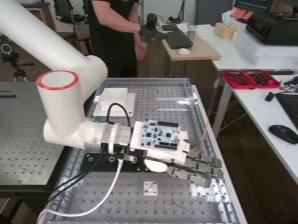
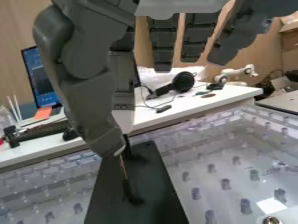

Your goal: Grab the drill bit and place it in the clear container

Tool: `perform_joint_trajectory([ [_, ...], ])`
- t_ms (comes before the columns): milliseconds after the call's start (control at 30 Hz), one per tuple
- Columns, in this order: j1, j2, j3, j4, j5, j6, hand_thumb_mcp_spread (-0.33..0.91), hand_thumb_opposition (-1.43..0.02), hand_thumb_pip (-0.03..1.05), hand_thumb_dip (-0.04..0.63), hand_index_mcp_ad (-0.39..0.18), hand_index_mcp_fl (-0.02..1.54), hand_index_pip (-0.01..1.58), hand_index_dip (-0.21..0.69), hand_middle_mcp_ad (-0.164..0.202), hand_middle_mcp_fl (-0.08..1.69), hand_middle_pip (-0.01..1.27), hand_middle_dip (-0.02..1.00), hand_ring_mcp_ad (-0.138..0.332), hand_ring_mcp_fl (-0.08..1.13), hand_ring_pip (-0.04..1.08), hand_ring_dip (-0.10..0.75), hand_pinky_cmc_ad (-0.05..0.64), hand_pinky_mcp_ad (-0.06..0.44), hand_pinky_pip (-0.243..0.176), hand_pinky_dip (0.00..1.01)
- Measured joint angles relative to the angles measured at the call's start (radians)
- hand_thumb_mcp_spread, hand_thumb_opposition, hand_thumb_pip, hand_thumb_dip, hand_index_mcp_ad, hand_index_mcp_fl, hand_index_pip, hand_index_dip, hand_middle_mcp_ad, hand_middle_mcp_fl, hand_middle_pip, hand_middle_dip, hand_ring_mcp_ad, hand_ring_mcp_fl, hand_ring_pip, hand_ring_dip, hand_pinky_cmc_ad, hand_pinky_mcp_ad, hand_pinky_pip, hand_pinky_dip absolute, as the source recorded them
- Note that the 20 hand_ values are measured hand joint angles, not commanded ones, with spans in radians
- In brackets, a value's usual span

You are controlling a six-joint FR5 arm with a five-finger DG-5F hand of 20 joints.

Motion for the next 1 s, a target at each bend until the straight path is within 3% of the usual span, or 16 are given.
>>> perform_joint_trajectory([
  [600, -0.005, -0.004, 0.001, 0.01, -0.001, 0.041, 0.62, -0.91, 0.5, 0.234, -0.173, 0.56, 1.34, 0.281, 0.091, 0.12, 0.14, 0.16, 0.119, 0.03, 0.09, 0.024, 0.311, 0.131, -0.077, 0.19],
  [1000, -0.009, 0.002, 0.003, 0.014, -0.007, 0.042, 0.63, -0.94, 0.5, 0.218, -0.183, 0.64, 1.26, 0.257, 0.093, 0.13, 0.14, 0.16, 0.115, 0.05, 0.09, 0.024, 0.314, 0.131, -0.077, 0.19],
])
